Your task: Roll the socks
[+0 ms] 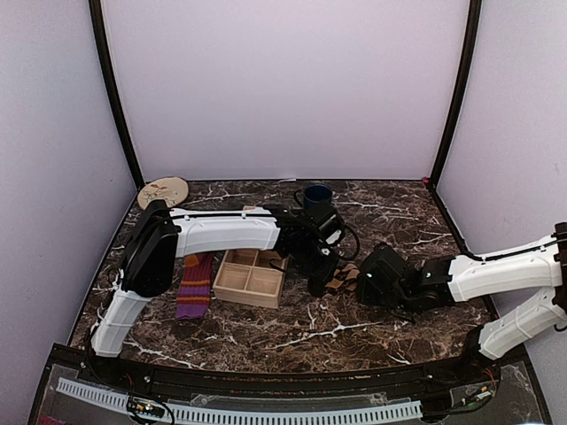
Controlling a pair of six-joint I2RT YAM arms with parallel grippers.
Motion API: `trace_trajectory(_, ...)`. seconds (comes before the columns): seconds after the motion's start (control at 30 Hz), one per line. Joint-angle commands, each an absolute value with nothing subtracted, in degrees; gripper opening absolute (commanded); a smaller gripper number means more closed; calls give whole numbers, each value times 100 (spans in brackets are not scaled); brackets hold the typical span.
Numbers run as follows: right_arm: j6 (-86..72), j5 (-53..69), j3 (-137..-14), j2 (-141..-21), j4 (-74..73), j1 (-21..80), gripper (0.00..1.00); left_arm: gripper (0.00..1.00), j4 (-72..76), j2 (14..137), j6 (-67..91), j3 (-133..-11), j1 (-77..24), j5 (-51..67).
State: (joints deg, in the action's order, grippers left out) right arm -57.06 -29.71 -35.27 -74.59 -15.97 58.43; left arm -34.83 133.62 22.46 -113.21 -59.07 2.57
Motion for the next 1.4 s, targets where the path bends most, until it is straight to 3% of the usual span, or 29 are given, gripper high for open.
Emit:
trace_trajectory(0.0, -5522, -2922, -3426, -7521, -1192, 5732, 49, 27, -3767, 13394, 2164, -11270, -5941, 62)
trace_trajectory(0.63, -5098, -2654, -3467, -8110, -649, 5355, 45, 26, -3919, 13445, 2120, -11058, -5941, 1)
trace_trajectory(0.73, -5009, -2654, -3506, -8179, -625, 5273, 39, 26, -3937, 13460, 2117, -11023, -5941, 8)
trace_trajectory(0.87, -4934, -2601, -3536, -8246, -617, 5168, 22, 26, -3963, 13477, 2110, -11004, -5941, 2)
trace_trajectory(1.07, -4824, -2638, -3534, -8280, -636, 5049, 4, 26, -3992, 13499, 2101, -10946, -5941, 1)
trace_trajectory(1.37, -4666, -2676, -3507, -8208, -710, 4824, 0, 25, -4059, 13492, 2101, -10927, -5941, -29)
